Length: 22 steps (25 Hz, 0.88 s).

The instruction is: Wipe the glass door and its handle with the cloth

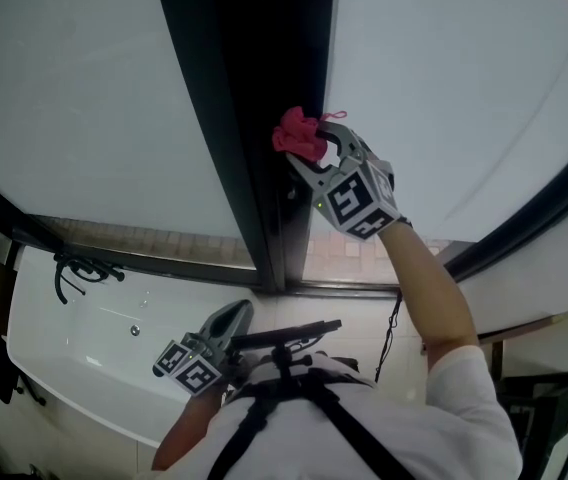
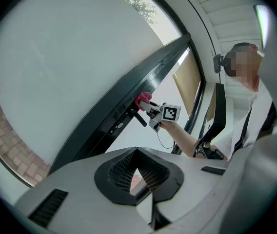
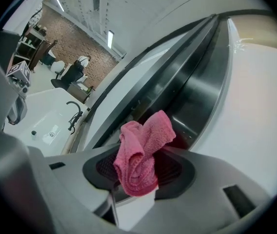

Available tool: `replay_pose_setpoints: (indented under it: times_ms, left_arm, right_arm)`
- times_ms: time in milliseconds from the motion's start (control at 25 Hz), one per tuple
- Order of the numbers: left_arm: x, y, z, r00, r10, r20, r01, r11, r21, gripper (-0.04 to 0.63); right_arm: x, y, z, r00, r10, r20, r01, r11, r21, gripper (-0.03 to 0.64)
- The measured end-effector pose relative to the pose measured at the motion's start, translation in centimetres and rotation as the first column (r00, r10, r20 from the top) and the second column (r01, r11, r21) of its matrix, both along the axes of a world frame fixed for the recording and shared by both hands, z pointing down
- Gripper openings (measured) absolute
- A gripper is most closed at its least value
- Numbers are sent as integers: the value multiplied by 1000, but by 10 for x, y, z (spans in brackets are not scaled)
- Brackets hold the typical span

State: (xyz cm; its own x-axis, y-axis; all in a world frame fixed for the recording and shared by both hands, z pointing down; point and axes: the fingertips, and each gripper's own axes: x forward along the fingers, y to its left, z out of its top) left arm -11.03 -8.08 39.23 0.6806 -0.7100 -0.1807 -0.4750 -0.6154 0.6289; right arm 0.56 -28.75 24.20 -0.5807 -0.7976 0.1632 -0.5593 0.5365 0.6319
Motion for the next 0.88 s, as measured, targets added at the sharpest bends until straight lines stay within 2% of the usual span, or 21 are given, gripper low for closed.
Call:
replay_pose_setpoints:
  times_ms: [160,480,880]
  left_arm:
    - [1,0,0,1000,3,2,-3,1000,-1,2]
    - [-2,1,1,1000,-10,-5,10,1000,-9,2]
    - [3,0,-1,1000,11,2,-11,1000,-5,2]
  right_arm:
    - [1,-1,5,1000,1,20,0,999,-37,178]
    - [-1,9,-2,999,24,41,-23,1000,-21,176]
    - [-5,16,15,999,43,11,-42,997,-71,175]
